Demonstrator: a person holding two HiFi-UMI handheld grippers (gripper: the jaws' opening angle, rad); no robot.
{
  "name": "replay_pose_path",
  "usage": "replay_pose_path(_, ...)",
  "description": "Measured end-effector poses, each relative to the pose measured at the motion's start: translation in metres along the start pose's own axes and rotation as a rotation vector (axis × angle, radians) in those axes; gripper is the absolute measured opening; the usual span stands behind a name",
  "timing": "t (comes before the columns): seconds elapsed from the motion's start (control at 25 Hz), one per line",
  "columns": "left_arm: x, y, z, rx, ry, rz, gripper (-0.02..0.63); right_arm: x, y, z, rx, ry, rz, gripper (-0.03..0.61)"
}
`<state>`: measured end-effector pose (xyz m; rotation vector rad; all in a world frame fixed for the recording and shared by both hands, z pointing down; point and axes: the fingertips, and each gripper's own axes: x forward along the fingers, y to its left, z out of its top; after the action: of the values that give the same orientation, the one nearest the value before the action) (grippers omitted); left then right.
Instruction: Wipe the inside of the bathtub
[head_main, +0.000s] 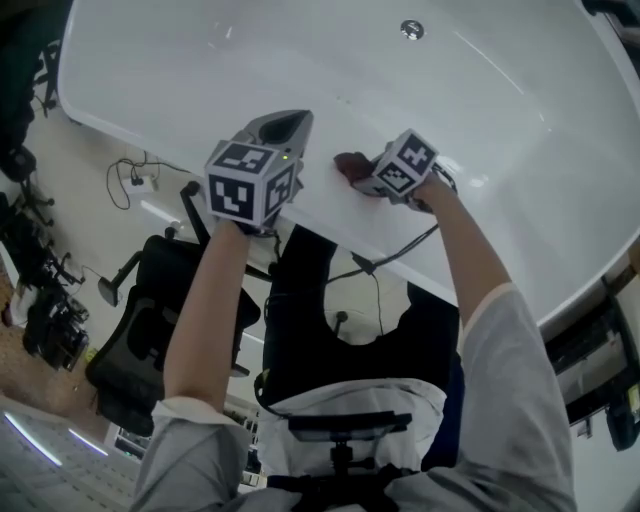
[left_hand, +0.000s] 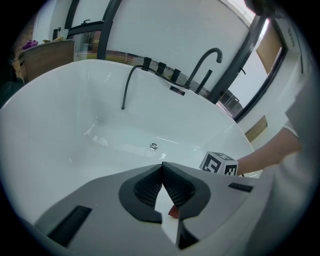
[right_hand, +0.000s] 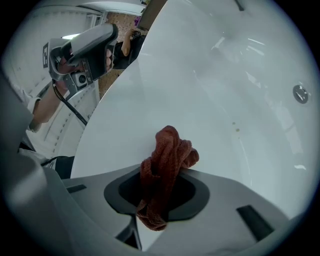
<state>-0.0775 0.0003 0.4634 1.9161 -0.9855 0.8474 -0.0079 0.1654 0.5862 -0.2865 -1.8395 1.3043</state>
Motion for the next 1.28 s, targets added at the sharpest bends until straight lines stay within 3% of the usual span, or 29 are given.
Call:
replay_pose_path(0.32,0.013,0.046,0.007,0.01,0.042,0.009,0.007,0.029,0.006,0.113,-0.085,-0.109,0.056,0.1)
replay_pose_path(0.48,0.021,0.063,0.0,0.031,0.077,0.014,0.006,0.038,0.008,0.141,-0.109,-0.127,0.076,0.1)
replay_pose_path(0.68,0.04,0.068,-0.012,0.005,0.106,-0.001,0.006,0.034,0.0,0.127,-0.063,-0.156,0.087,0.101)
replay_pose_path(0.92,0.066,0.046,-0.026,0.034,0.158,-0.063,0.006,0.023,-0.045,0.031,0.04,-0.017,-0.005,0.103)
replay_pose_path(1.04,0.082,0.037,-0.032,0.04,0.189,-0.089,0.006,0.017,-0.061,0.0,0.13,-0.031,-0.01,0.103)
replay_pose_path(1.16,0.097,0.036,-0.035,0.05,0.207,-0.106,0.006,0.017,-0.065,0.003,0.136,-0.057,-0.004,0.101)
replay_pose_path(1.28,0.108,0.048,-0.037,0.062,0.215,-0.097,0.006,0.025,-0.067,0.031,0.09,-0.077,-0.001,0.1)
